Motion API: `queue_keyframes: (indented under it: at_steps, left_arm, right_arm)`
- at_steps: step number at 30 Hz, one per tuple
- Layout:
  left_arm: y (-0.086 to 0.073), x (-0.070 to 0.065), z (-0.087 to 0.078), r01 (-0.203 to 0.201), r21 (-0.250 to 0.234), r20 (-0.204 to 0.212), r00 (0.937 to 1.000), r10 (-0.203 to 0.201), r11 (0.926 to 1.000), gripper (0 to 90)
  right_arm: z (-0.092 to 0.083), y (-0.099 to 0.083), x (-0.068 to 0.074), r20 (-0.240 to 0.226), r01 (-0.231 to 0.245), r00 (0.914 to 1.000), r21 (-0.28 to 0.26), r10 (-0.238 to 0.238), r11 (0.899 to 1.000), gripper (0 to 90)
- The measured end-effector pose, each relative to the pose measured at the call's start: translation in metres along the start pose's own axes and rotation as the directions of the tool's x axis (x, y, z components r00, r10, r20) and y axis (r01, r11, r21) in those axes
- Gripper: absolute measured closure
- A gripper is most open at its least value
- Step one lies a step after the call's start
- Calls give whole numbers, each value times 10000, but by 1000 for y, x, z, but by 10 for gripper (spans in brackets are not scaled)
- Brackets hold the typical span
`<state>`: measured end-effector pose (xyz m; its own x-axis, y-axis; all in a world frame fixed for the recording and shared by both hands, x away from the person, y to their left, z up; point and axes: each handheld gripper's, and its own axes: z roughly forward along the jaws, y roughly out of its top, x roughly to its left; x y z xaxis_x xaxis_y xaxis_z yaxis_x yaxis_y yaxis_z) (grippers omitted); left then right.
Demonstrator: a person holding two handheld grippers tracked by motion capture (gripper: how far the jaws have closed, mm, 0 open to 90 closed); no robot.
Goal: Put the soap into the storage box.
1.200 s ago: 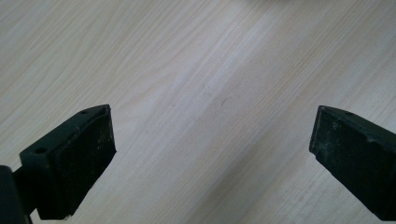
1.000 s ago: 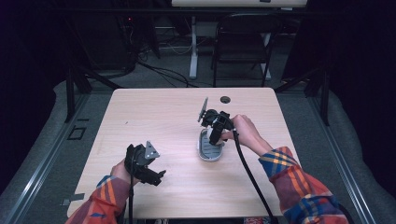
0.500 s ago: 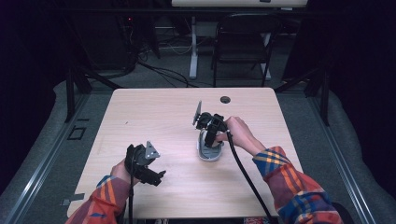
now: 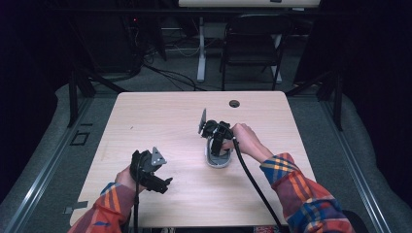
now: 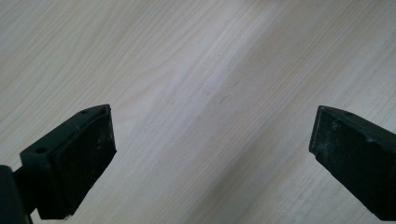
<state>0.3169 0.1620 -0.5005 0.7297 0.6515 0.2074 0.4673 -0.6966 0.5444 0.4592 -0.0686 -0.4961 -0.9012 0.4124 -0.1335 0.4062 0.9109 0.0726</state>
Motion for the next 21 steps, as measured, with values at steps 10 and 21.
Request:
queue_keyframes:
  at_steps: [10,21]
  left_arm:
    - [0,0,0,-3,-9,2,10000,3,10000,3]
    - [0,0,0,-11,-1,48,10000,11,10000,3]
  right_arm:
    - [7,0,0,-176,-33,9998,72,35,10000,239]
    - [12,0,0,-243,-47,9997,128,50,9999,238]
